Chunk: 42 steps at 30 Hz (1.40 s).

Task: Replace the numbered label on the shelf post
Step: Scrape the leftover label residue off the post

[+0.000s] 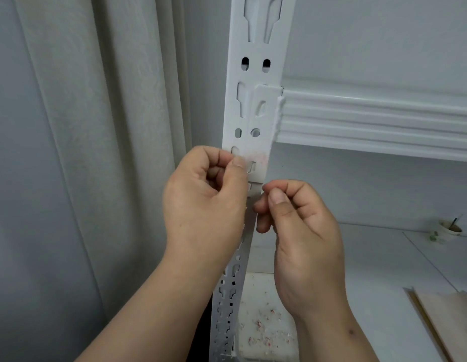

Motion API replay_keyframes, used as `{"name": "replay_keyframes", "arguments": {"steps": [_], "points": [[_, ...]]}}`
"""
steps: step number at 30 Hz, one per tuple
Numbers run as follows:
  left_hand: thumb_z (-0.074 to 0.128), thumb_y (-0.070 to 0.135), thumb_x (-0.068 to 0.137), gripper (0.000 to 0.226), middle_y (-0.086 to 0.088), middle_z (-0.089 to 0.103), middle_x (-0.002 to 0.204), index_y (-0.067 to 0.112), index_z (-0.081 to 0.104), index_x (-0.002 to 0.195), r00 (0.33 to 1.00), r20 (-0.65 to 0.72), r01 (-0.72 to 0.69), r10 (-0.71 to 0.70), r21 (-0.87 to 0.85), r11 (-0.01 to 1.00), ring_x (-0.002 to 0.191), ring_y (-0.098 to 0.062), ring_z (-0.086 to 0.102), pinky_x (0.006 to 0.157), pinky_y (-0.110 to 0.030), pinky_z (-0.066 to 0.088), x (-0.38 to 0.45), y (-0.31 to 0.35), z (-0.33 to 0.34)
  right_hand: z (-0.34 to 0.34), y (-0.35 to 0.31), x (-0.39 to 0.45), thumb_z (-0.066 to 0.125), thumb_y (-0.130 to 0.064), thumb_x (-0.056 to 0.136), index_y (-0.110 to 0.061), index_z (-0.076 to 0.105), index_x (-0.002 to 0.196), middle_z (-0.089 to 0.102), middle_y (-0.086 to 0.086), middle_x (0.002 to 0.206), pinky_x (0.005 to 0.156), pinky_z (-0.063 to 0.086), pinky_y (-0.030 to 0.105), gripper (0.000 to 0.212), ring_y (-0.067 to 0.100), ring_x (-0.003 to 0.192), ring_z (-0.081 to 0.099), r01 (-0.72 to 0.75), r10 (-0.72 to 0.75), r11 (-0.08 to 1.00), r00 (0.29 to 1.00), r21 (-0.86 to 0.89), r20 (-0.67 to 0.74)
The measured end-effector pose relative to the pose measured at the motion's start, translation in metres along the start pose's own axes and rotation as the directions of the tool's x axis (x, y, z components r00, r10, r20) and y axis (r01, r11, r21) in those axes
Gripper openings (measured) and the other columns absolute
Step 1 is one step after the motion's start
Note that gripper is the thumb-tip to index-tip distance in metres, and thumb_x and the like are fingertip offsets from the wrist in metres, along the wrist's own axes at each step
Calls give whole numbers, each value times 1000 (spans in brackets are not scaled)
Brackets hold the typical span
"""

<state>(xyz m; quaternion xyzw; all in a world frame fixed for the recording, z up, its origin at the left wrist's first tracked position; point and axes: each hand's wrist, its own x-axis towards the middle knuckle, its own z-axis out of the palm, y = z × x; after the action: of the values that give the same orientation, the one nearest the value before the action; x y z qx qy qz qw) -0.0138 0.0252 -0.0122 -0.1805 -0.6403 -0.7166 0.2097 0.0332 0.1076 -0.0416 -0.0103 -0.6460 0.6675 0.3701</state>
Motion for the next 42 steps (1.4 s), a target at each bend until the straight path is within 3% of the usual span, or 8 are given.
{"name": "replay_keyframes", "arguments": {"steps": [5,15,21,26,31,34,38,42], "points": [[64,9,89,20,13,52,59,27,60,82,999,30,-41,42,-10,999,52,2,51,50,-8,41,-17,-1,0,-9,0,-6,53,-27,89,-16,66,85,65,-5,72,66,47,21,17,9,67,55,-9,10,1000,996,-11,86],[56,-3,91,25,13,57,64,21,61,84,973,230,7,10,-71,997,54,4,58,50,-5,42,-51,0,0,-28,1,-14,42,-24,86,-15,55,66,57,-2,64,64,43,33,25,15,64,52,-64,73,995,990,-78,124],[58,7,92,22,-2,70,79,25,68,86,940,330,115,-83,-80,990,66,-15,68,62,-21,54,-61,-12,2,-40,6,-20,54,-26,85,-17,64,69,59,2,65,62,43,31,21,14,64,51,-153,153,988,978,-17,143],[66,13,89,23,7,68,89,35,74,87,917,386,135,-99,-68,988,79,-6,69,76,-22,56,-64,-13,3,-52,3,-21,65,-20,89,-17,67,69,61,-5,59,57,44,22,20,9,56,49,-117,121,990,992,-85,48],[77,15,81,13,-1,73,86,28,76,81,914,368,218,-172,-87,972,86,-25,68,86,-45,57,-58,-17,6,-60,2,-22,66,-43,68,-18,66,65,58,-7,53,52,44,18,25,6,52,49,-97,98,977,995,-192,-3],[78,12,79,17,-3,71,80,28,75,79,894,387,283,-225,-98,954,78,-25,65,83,-43,56,-55,-20,9,-66,2,-24,65,-48,66,-19,69,70,63,-4,58,54,46,19,29,7,54,52,-123,124,967,992,-222,-10],[77,21,79,9,1,65,73,22,67,78,883,387,297,-267,-19,955,69,-14,60,72,-33,55,-58,-22,12,-71,6,-23,65,-47,75,-14,65,69,63,4,60,51,44,15,33,7,55,52,-155,159,929,987,-337,-14],[59,40,92,31,-11,64,74,14,59,74,869,383,216,-312,272,938,73,-26,62,62,-30,50,-66,-33,21,-79,31,-15,58,-33,92,0,55,72,59,23,71,51,36,27,39,19,57,48,-203,189,801,978,-563,-84]]}}
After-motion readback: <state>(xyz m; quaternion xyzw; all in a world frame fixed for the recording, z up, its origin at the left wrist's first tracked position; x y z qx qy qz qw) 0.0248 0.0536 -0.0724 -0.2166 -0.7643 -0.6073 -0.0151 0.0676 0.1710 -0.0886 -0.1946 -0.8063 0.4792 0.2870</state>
